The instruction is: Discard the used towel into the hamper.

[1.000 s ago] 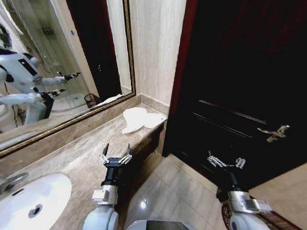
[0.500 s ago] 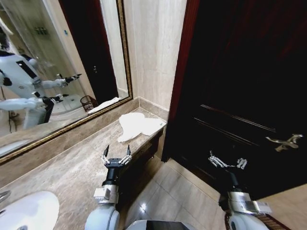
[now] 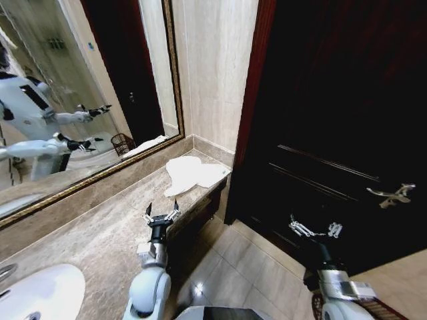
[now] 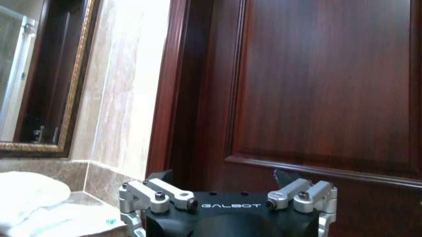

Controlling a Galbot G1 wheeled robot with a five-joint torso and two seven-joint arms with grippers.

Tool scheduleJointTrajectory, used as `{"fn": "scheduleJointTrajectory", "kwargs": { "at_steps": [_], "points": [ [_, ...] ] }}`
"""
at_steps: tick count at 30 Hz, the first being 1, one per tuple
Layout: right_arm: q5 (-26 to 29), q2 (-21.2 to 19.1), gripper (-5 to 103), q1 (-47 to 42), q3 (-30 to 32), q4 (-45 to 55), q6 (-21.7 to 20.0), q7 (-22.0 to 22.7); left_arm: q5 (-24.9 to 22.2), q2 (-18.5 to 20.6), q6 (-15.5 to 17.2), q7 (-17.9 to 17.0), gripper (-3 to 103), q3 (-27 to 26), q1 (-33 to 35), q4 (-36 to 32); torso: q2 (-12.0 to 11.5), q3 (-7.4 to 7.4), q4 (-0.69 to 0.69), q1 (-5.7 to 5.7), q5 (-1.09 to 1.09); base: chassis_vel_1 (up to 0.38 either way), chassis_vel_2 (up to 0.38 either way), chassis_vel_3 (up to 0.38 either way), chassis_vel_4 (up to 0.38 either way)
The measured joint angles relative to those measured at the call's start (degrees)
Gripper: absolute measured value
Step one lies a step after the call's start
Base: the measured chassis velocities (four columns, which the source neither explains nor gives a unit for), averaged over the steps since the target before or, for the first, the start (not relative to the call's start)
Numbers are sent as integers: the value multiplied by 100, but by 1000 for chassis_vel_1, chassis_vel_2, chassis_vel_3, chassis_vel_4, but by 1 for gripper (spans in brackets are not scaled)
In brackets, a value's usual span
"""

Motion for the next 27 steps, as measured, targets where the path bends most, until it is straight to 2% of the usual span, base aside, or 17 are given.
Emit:
{"fn": "scheduleJointTrajectory", "kwargs": {
  "at_steps": [3, 11, 18, 27],
  "points": [
    [-127, 48, 100, -18, 5, -51, -2, 4, -206, 0, 151, 69, 100, 3, -459, 398, 0, 0, -1, 0, -1, 0, 0, 0, 0],
    [-337, 178, 100, -62, -1, -136, 26, 8, -240, 0, 326, 144, 100, 147, -1033, 1070, 0, 0, 0, 0, 0, 0, 0, 0, 0],
    [-454, 248, 100, -120, 32, -225, 112, 6, 71, 1, 336, -10, 100, 291, -1599, 1852, 0, 0, -1, 0, -1, 0, 0, 0, 0],
    [-493, 314, 100, -136, 44, -303, 210, 10, 254, 1, 489, -60, 100, 379, -2156, 2312, 0, 0, 0, 0, 0, 0, 0, 0, 0]
  ]
}}
